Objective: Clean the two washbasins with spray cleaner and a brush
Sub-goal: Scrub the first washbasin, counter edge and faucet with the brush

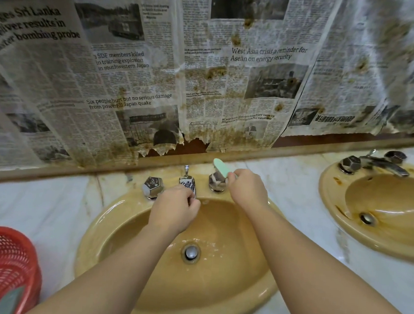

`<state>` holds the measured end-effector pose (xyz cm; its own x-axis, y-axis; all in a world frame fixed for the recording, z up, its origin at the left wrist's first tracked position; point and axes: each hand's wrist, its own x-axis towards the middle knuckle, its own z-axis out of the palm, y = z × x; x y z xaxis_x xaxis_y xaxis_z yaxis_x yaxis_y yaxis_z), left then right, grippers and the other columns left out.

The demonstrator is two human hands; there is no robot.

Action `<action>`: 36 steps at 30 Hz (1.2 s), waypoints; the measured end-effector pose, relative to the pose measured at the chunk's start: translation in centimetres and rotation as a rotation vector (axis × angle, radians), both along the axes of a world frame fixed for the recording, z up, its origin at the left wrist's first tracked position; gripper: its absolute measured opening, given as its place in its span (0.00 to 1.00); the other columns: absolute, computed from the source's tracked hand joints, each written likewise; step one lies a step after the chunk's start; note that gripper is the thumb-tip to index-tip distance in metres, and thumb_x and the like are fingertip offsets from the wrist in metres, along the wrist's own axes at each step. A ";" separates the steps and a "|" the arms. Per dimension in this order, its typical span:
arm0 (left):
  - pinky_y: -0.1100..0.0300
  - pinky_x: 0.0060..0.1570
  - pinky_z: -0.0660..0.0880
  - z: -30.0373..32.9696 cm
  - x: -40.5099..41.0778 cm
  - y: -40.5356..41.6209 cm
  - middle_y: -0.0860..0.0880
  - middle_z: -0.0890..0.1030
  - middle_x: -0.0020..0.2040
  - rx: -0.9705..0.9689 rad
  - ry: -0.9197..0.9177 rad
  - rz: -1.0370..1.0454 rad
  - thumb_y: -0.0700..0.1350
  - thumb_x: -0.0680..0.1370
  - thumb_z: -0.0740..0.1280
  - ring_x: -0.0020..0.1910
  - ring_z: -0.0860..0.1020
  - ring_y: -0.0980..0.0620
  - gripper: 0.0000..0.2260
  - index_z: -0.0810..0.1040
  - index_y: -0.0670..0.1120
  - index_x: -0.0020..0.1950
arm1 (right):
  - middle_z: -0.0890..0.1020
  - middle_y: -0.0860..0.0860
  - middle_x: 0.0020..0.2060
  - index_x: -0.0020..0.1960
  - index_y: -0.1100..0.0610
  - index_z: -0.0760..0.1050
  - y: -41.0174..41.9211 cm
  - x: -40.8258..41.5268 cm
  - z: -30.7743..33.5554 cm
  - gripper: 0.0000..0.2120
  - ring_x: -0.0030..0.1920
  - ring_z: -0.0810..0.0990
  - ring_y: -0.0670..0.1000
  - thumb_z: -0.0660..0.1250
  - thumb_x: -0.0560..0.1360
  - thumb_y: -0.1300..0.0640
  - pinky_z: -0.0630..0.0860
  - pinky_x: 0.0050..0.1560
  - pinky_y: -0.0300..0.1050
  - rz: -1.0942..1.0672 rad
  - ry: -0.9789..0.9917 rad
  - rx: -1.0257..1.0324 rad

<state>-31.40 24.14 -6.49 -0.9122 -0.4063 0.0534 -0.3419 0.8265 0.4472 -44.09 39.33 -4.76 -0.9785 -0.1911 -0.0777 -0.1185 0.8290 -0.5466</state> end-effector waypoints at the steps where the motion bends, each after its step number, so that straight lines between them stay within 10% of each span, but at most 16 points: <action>1: 0.54 0.40 0.78 0.4 -0.3 0.0 0.54 0.80 0.44 -0.012 -0.017 0.002 0.50 0.77 0.62 0.42 0.77 0.53 0.10 0.81 0.50 0.43 | 0.78 0.53 0.33 0.39 0.58 0.76 0.6 -0.3 -0.2 0.15 0.38 0.77 0.58 0.58 0.79 0.51 0.69 0.34 0.46 -0.038 -0.013 -0.028; 4: 0.55 0.42 0.78 1.0 -1.9 0.3 0.53 0.82 0.48 -0.033 -0.029 -0.031 0.50 0.78 0.61 0.45 0.79 0.52 0.10 0.82 0.51 0.47 | 0.76 0.52 0.29 0.36 0.60 0.74 2.2 0.8 -1.7 0.15 0.35 0.76 0.58 0.60 0.78 0.53 0.68 0.32 0.47 -0.082 -0.049 -0.130; 6: 0.49 0.62 0.76 0.9 -3.4 0.9 0.52 0.82 0.57 -0.037 -0.066 -0.099 0.48 0.79 0.60 0.57 0.78 0.49 0.14 0.82 0.50 0.59 | 0.74 0.50 0.27 0.36 0.58 0.75 2.1 1.8 -2.5 0.15 0.31 0.73 0.55 0.60 0.78 0.52 0.66 0.31 0.45 -0.069 -0.079 -0.197; 8: 0.44 0.79 0.54 0.7 -5.1 1.7 0.51 0.79 0.64 -0.073 -0.114 -0.202 0.43 0.79 0.58 0.69 0.73 0.49 0.17 0.78 0.49 0.66 | 0.68 0.48 0.23 0.30 0.54 0.73 1.8 1.0 -3.4 0.19 0.30 0.67 0.54 0.61 0.78 0.52 0.62 0.30 0.45 -0.119 -0.124 -0.306; 11: 0.40 0.79 0.40 0.7 -7.3 2.4 0.50 0.65 0.79 -0.143 -0.209 -0.306 0.40 0.81 0.57 0.81 0.56 0.49 0.24 0.66 0.48 0.78 | 0.66 0.48 0.24 0.28 0.54 0.69 1.8 -0.4 -5.0 0.20 0.33 0.67 0.55 0.63 0.78 0.51 0.64 0.33 0.47 -0.312 -0.257 -0.497; 18: 0.43 0.79 0.45 0.0 -9.2 2.4 0.49 0.54 0.83 -0.245 -0.384 -0.385 0.39 0.80 0.58 0.82 0.50 0.50 0.31 0.54 0.46 0.83 | 0.64 0.48 0.24 0.49 0.55 0.83 0.7 3.7 -7.4 0.10 0.22 0.59 0.49 0.65 0.79 0.51 0.55 0.21 0.38 -0.646 -0.651 -1.039; 36: 0.41 0.79 0.46 0.0 -9.4 1.9 0.50 0.49 0.84 -0.312 -0.460 -0.411 0.38 0.81 0.60 0.83 0.48 0.49 0.34 0.49 0.47 0.84 | 0.66 0.51 0.28 0.44 0.56 0.80 -1.6 4.6 -7.8 0.09 0.27 0.61 0.52 0.64 0.78 0.54 0.56 0.26 0.40 -0.754 -0.717 -1.024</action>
<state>-40.79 26.06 -6.52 -0.9468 -0.0515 -0.3176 -0.0715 0.9961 0.0517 -39.46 37.74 -12.59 -0.6803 0.0690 -0.7297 0.7050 -0.2107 -0.6772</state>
